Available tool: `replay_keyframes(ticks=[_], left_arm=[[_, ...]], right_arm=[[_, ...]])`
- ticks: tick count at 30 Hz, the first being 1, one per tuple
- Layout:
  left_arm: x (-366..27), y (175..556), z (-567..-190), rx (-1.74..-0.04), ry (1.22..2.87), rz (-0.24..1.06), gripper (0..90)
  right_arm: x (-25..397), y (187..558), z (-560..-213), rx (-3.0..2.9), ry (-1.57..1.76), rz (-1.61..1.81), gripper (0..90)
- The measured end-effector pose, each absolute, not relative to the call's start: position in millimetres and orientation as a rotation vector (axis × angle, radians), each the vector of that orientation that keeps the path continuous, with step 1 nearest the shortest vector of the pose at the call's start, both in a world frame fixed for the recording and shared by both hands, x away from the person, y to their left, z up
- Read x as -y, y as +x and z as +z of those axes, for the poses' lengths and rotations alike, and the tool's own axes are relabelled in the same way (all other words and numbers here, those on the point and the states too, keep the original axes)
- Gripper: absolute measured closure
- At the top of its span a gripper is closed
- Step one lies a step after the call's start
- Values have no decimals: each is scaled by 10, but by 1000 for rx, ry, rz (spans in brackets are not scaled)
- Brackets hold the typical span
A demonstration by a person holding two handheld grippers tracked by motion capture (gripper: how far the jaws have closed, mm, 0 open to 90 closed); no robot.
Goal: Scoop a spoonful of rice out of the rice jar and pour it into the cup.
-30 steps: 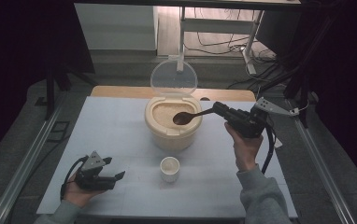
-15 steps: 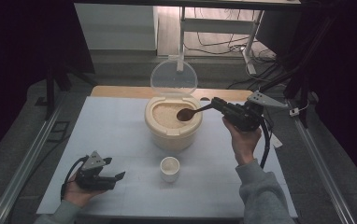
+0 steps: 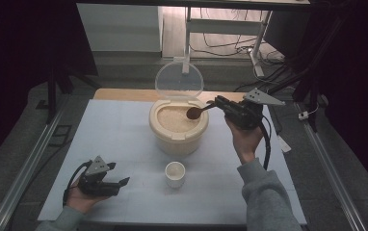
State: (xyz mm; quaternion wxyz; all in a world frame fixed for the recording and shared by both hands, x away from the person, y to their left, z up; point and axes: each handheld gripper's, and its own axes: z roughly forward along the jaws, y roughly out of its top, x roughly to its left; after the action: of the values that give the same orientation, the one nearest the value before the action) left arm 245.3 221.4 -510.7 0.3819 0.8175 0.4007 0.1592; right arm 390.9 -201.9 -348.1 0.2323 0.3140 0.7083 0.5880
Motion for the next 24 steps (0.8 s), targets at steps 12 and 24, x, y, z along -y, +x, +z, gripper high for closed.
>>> replay_keyframes(ticks=[12, 24], left_arm=[[-2207, 2452, -5110, -1018, 2091, 407, 231], [-2185, 2455, -5107, -1009, 2105, 421, 231]], right_arm=[[1834, 4003, -3603, -2042, 889, 1536, 826], [1827, 4078, -3744, -2068, 1084, 1655, 822]])
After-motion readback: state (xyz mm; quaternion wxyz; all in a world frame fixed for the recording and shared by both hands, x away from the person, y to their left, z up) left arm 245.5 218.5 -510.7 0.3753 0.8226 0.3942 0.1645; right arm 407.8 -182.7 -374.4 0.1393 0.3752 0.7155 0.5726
